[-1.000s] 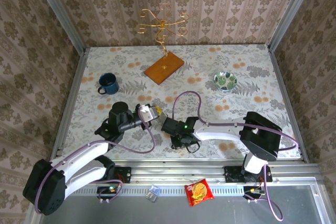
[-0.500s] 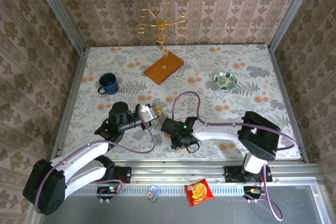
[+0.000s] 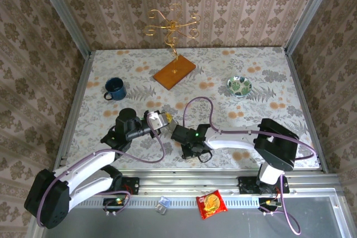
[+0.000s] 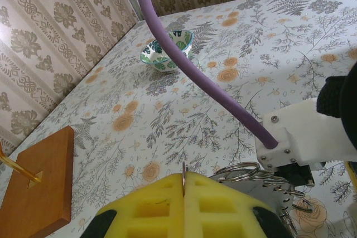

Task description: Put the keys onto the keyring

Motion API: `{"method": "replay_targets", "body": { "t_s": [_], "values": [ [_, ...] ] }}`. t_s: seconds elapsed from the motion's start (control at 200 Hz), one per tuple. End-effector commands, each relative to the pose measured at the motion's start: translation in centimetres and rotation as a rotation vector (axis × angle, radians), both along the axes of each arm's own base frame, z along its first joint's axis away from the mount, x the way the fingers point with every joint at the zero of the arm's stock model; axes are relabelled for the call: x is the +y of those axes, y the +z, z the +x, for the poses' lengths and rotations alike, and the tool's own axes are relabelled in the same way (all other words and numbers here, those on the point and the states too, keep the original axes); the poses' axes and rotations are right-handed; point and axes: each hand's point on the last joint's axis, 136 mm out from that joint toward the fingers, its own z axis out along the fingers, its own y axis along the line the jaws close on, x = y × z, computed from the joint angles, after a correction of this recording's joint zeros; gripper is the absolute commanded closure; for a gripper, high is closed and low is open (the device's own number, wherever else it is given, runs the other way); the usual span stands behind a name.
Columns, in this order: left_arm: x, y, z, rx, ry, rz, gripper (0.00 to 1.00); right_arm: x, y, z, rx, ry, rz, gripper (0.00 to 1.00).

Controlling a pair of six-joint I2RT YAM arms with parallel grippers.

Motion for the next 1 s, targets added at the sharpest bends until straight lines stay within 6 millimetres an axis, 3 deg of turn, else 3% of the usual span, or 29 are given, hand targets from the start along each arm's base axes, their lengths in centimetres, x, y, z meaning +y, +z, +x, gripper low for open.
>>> {"method": "replay_targets", "body": {
  "t_s": [0.0, 0.14, 0.425, 0.625, 0.995],
  "values": [
    [0.0, 0.6, -0.3, -0.035, -0.015, -0.013, 1.0, -0.3, 2.7, 0.3, -0.108, 0.065, 0.08, 1.0],
    [-0.1, 1.3, -0.6, -0.048, -0.028, -0.024, 1.0, -0.8, 5.3, 0.0, -0.233, 0.227, 0.209, 1.0],
    [-0.4, 2.7, -1.8, -0.031, -0.102, -0.031, 1.0, -3.6, 11.0, 2.9, -0.349, 0.331, 0.406, 1.0],
    [-1.2, 3.4, -3.6, 0.058, -0.202, -0.071, 1.0, -3.3, 14.9, 3.8, -0.47, 0.46, 0.541, 1.0],
    [-2.5, 3.4, -5.5, 0.265, -0.339, -0.106, 1.0, -1.4, 16.9, 4.8, -0.55, 0.638, 0.584, 1.0]
  ]
}}
